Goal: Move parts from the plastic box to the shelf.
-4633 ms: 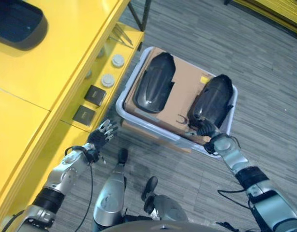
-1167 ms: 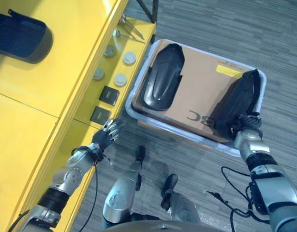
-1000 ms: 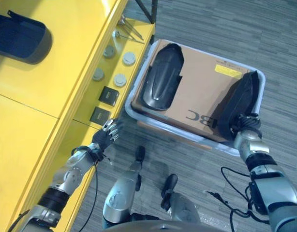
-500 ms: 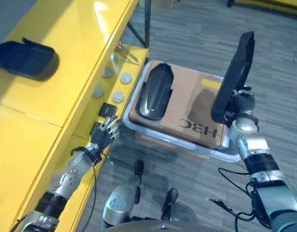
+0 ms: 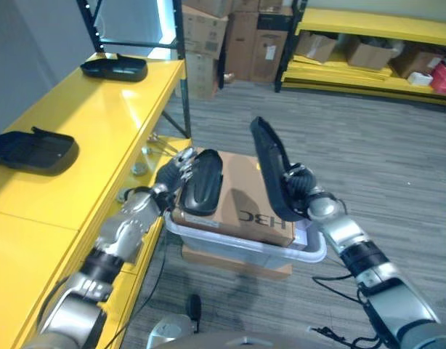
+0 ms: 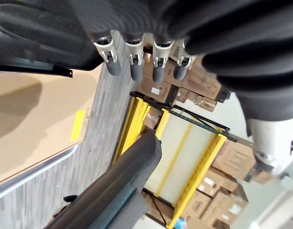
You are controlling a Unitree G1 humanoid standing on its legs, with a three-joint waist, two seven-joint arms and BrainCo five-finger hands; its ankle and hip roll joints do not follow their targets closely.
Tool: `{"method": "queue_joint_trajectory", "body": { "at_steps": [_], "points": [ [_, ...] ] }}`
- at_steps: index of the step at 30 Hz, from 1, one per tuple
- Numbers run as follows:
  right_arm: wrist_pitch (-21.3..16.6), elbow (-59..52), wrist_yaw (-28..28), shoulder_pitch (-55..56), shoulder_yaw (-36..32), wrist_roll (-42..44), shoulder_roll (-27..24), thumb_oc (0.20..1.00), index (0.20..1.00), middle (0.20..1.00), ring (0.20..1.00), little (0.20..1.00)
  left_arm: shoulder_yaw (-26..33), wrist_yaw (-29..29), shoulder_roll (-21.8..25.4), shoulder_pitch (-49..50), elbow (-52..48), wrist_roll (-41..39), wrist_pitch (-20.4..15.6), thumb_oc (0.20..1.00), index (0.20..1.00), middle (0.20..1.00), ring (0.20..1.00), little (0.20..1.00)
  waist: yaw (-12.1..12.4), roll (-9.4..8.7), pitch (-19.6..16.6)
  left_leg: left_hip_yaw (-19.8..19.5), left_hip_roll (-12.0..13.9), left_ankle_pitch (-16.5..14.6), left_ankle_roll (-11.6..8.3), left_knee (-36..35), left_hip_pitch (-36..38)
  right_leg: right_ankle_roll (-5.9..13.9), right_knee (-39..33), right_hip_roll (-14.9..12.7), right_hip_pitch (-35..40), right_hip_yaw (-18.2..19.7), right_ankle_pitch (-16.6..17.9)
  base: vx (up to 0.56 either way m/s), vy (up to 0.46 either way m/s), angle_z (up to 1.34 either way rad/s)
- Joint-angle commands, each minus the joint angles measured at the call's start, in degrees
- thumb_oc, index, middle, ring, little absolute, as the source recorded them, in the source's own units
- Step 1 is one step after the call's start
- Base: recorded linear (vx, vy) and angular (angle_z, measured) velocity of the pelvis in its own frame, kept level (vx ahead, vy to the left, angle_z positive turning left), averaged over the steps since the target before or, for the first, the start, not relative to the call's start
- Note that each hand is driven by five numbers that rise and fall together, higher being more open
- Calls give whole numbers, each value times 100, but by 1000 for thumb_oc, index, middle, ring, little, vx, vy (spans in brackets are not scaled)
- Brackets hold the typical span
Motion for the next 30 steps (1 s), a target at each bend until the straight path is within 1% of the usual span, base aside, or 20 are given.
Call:
{"method": "queue_joint_trajectory", "body": {
  "at_steps": [1,3,5,8,10,11,14,16,18,19,20,21,22,24,27,30],
  "points": [
    [-334,135,112,-938,136,-227,18,200,200,200,200,200,-293,215,-350,-359,541,-251,26,1000,1000,1000,1000,1000,156,-51,-262,226,278,-693,-180,283,387,305,-242,-241,-656,93,930,11,-11,-12],
    [-372,215,146,-992,207,-207,62,200,200,200,200,200,-380,186,-417,-474,736,-214,61,1000,1000,1000,1000,1000,122,-58,-287,253,278,-700,-182,276,399,306,-260,-231,-656,114,938,4,-14,-18],
    [-422,369,150,-1094,348,-163,183,200,200,200,200,200,-591,285,-598,-658,1081,18,188,1000,1000,1000,1000,1000,46,-70,-336,312,285,-707,-195,259,414,312,-295,-211,-673,160,957,-3,-20,-13],
    [-421,482,54,-1188,421,-73,282,200,200,200,200,200,-785,592,-783,-761,1432,256,251,1000,1000,1000,1000,1000,-18,-85,-383,353,287,-725,-197,248,437,325,-309,-199,-691,207,967,-2,-24,-8],
    [-387,500,55,-1214,423,-66,314,200,200,200,200,200,-815,745,-849,-803,1588,392,251,1000,1000,1000,1000,1000,-44,-97,-405,368,285,-738,-191,250,442,329,-314,-194,-700,234,967,5,-25,-12],
    [-376,528,59,-1212,441,-74,340,200,200,200,200,200,-845,756,-884,-828,1714,427,299,1000,1000,1000,1000,1000,-59,-102,-418,383,283,-751,-186,260,447,332,-313,-190,-704,249,966,10,-24,-9],
    [-379,557,85,-1220,453,-89,354,200,200,200,200,200,-856,704,-924,-859,1817,479,281,1000,1000,1000,1000,1000,-73,-112,-428,388,276,-762,-184,274,442,337,-315,-187,-713,264,973,3,-7,-2],
    [-381,565,157,-1207,492,-144,376,200,200,200,200,200,-886,665,-982,-887,1861,377,62,1000,1000,1000,1000,1000,-93,-122,-435,397,268,-781,-177,276,453,340,-315,-185,-717,276,974,0,0,0],
    [-371,586,200,-1209,503,-180,396,200,200,200,200,200,-877,694,-1027,-899,1836,256,-63,1000,1000,1000,1000,1000,-99,-123,-440,396,265,-782,-176,273,456,338,-318,-183,-719,280,976,0,0,0],
    [-360,632,243,-1214,535,-228,436,200,200,200,200,200,-852,747,-1077,-938,1781,102,-236,1000,1000,1000,1000,1000,-100,-128,-448,399,262,-786,-176,272,456,338,-325,-184,-715,279,977,0,0,0],
    [-358,650,256,-1214,546,-240,450,200,200,200,200,200,-839,754,-1093,-951,1764,80,-299,1000,1000,1000,1000,1000,-101,-129,-450,400,261,-787,-176,271,459,336,-328,-184,-711,277,976,0,0,0],
    [-354,711,284,-1200,586,-263,503,200,200,200,200,200,-795,747,-1123,-983,1690,-9,-498,1000,1000,1000,1000,1000,-97,-128,-460,402,261,-790,-177,264,470,335,-332,-186,-703,270,974,0,0,0],
    [-369,759,312,-1179,603,-281,522,200,200,200,200,200,-774,761,-1123,-999,1597,-20,-538,1000,1000,1000,1000,1000,-93,-131,-465,399,261,-795,-176,264,479,333,-334,-187,-690,262,971,0,0,0],
    [-383,836,376,-1098,660,-322,561,200,200,200,200,200,-717,951,-1060,-1030,1313,107,-926,1000,1000,1000,1000,1000,-76,-131,-475,372,260,-788,-184,244,490,331,-332,-185,-678,237,966,0,0,0],
    [-369,889,396,-1081,669,-344,575,200,200,200,200,200,-645,993,-977,-1068,1149,-5,-925,1000,1000,1000,1000,1000,-54,-127,-481,354,255,-788,-186,234,494,333,-337,-186,-668,219,963,0,0,0],
    [-405,977,395,-1047,691,-419,632,200,200,200,200,200,-612,875,-965,-1052,1055,-17,-777,1000,1000,1000,1000,1000,-25,-119,-488,326,247,-786,-179,211,501,332,-342,-187,-655,189,958,0,0,0]
  ]
}}
